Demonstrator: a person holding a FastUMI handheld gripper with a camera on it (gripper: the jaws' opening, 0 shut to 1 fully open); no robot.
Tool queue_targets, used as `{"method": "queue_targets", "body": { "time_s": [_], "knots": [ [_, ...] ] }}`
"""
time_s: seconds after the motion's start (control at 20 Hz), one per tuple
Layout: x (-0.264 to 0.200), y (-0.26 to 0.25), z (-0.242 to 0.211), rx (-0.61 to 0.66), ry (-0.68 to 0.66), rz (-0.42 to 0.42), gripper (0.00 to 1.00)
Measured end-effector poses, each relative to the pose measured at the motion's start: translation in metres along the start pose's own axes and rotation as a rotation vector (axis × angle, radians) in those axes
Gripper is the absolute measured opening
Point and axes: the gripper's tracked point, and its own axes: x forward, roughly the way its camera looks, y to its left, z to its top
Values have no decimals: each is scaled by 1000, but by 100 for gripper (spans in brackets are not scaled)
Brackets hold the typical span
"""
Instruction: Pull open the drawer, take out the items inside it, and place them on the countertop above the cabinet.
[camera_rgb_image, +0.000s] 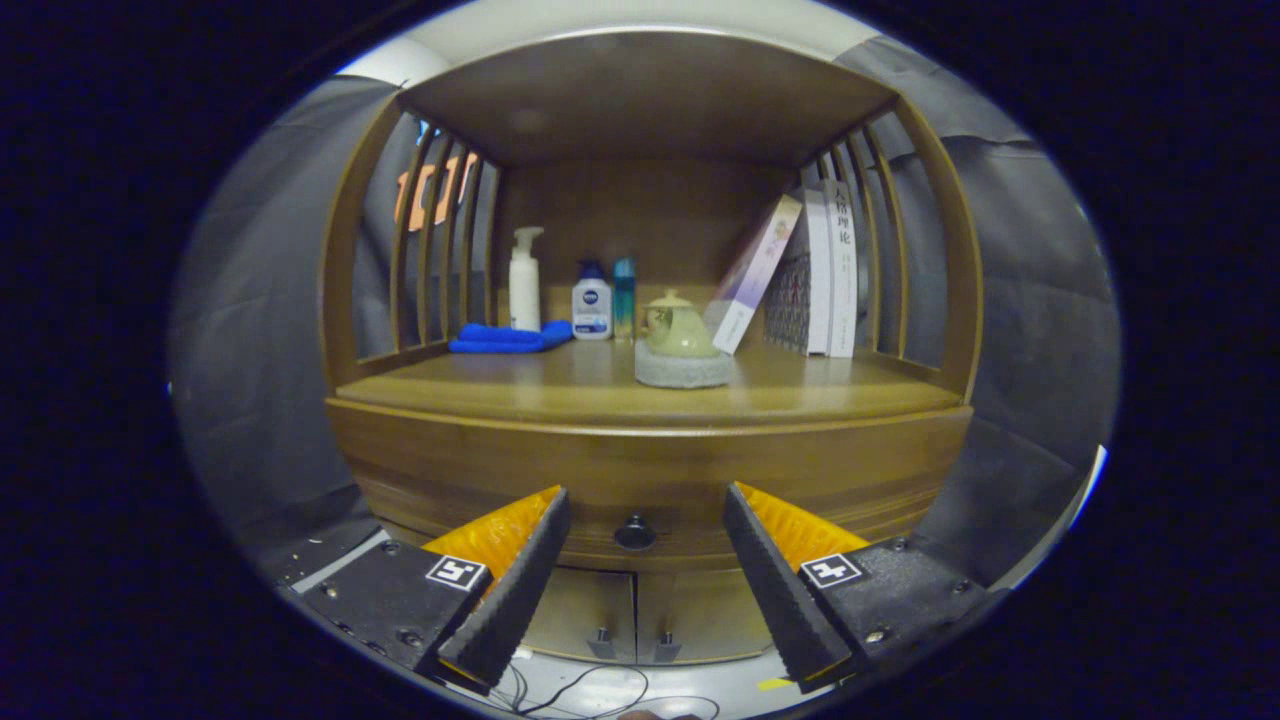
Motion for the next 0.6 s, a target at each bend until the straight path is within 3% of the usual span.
{"method": "queue_targets", "body": {
  "time_s": [0.6],
  "knots": [
    [-137,-29,143,-22,-174,43,99]
  ]
}}
